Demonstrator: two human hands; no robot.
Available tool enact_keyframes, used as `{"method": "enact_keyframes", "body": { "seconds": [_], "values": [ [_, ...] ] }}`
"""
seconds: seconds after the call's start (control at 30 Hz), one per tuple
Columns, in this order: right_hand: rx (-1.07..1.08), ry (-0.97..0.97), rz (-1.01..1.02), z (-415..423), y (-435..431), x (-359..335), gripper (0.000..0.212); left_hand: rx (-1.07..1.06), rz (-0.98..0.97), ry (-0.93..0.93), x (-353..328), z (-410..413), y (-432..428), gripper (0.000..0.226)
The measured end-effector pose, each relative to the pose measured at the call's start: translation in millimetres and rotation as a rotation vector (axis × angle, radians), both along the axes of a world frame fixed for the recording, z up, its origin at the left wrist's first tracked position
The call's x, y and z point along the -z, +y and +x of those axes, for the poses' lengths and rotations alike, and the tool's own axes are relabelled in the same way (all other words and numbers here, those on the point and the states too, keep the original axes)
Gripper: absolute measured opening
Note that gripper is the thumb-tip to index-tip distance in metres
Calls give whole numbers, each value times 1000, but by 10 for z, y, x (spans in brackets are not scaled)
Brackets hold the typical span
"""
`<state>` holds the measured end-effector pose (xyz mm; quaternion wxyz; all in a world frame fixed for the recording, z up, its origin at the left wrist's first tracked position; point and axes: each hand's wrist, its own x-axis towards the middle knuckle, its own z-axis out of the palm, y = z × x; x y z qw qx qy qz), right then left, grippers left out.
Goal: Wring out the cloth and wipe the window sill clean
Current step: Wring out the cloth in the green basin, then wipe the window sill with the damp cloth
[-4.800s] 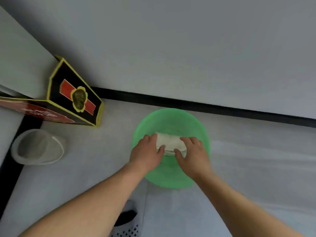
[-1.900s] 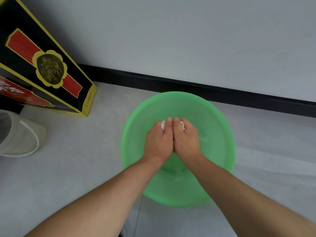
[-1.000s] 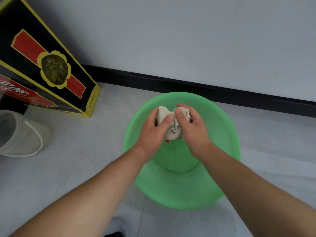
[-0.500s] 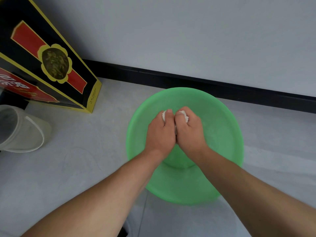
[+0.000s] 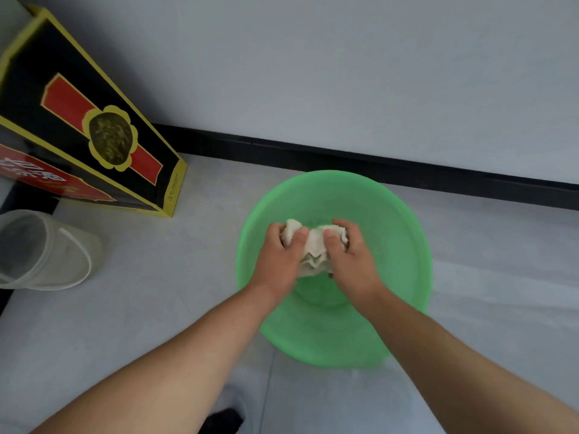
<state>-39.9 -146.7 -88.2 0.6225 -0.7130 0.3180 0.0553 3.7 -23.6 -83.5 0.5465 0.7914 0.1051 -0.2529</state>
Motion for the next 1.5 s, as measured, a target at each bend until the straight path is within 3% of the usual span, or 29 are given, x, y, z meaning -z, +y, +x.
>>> {"method": "enact_keyframes", "body": {
  "seconds": [0.1,0.2,0.3,0.53,0.7,0.83,1.0,1.2,1.37,1.5],
  "values": [
    [2,82,-80,-97,-81,-237,32,-130,-64,121,-237,-16,145,22],
    [49,133,-171,-179,18,-530,35,-287,17,180,-534,-142,72,21],
    [185,166,-56,-158,106,-895,39,-407,-25,268,-905,-176,-48,21],
    [161,32,181,-307,-52,-2369,38,-96,145,-56,-2401,-298,-28,23],
    [156,-133,208,-452,-475,-3811,34,17,107,-215,-3847,-352,-463,34],
    [189,-216,196,-656,-1056,-4951,28,103,16,-266,-4846,-390,-960,13],
    [237,-255,122,-783,-1946,-5924,22,252,41,-301,-5690,-472,-1806,40],
    [290,-262,58,-513,-3099,-6266,16,364,-76,-260,-6115,-366,-2972,56],
    [285,-260,25,133,-3831,-6049,19,338,-78,-243,-5911,139,-3791,61],
    [196,-207,-105,694,-4231,-5750,39,182,181,-364,-5618,623,-4206,23]
  ]
}}
